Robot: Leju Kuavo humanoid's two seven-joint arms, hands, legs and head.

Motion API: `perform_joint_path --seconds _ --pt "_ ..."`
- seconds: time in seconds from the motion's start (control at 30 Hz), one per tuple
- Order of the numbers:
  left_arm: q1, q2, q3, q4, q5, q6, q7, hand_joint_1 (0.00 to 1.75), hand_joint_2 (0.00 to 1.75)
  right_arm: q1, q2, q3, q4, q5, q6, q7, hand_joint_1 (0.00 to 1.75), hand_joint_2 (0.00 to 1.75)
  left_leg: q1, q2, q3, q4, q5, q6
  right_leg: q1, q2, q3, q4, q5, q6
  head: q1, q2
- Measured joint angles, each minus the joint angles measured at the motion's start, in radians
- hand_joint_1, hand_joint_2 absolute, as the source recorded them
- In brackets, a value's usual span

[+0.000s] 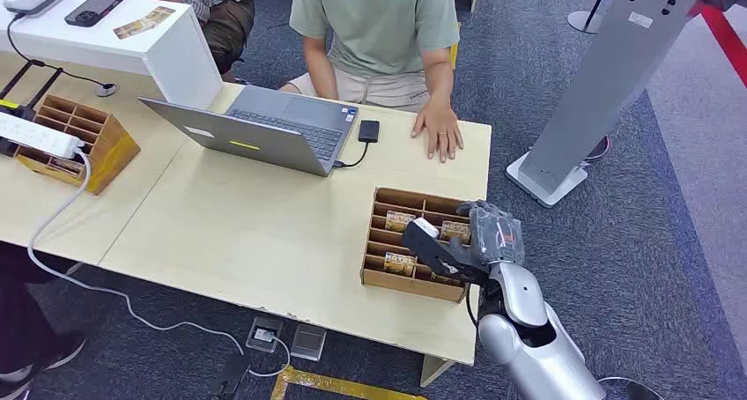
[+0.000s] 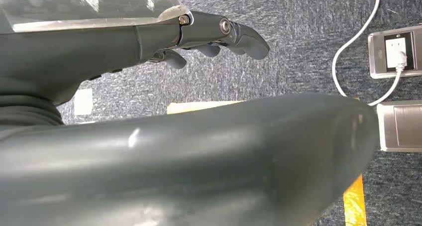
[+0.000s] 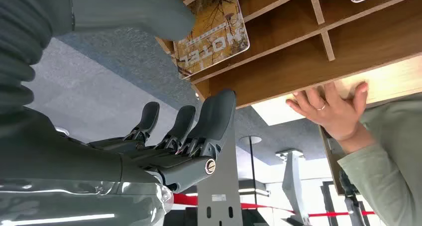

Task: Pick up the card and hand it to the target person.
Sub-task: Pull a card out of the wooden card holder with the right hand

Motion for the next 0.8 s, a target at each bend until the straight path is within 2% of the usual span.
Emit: perform_joint_path --seconds 0.37,0.8 --pt "0.000 0.000 0.000 0.000 0.002 0.000 0.000 0.00 0.00 0.000 0.014 0.004 0.013 0.003 0.007 -0.015 0.88 1.75 0.000 0.000 0.000 0.000 0.000 0.000 0.000 0.000 0.000 0.000 0.000 0.000 0.000 0.000" --pt "0.000 0.000 0.000 0.000 0.005 0.003 0.000 0.00 0.00 0.000 0.026 0.008 0.033 0.012 0.018 -0.023 0.86 1.75 0.000 0.000 0.000 0.000 0.000 0.000 0.000 0.000 0.000 0.000 0.000 0.000 0.000 0.000"
